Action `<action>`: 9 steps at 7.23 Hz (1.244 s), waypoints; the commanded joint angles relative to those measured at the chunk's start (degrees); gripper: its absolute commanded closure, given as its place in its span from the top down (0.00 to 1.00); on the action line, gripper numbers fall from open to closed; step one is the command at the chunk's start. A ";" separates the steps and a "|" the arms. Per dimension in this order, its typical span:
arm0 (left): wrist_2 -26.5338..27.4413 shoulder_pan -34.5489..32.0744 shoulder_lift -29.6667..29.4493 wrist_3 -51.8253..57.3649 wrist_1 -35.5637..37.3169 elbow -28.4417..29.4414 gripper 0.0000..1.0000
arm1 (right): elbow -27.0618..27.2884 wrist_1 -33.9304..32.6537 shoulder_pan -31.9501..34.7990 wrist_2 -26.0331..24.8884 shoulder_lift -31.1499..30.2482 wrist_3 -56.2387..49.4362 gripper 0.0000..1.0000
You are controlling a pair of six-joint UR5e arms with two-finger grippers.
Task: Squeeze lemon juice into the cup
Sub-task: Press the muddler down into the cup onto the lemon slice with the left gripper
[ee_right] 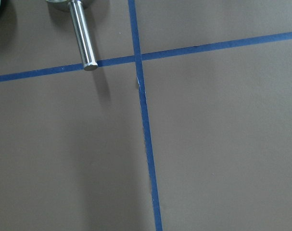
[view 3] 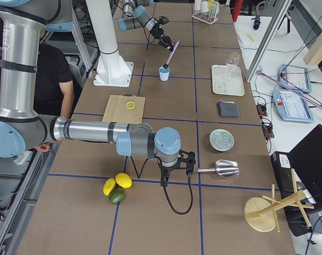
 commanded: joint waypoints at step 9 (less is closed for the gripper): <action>-0.25 1.25 -0.60 0.25 -7.07 9.27 0.00 | 1.61 -0.09 0.55 -0.08 -1.41 0.00 1.00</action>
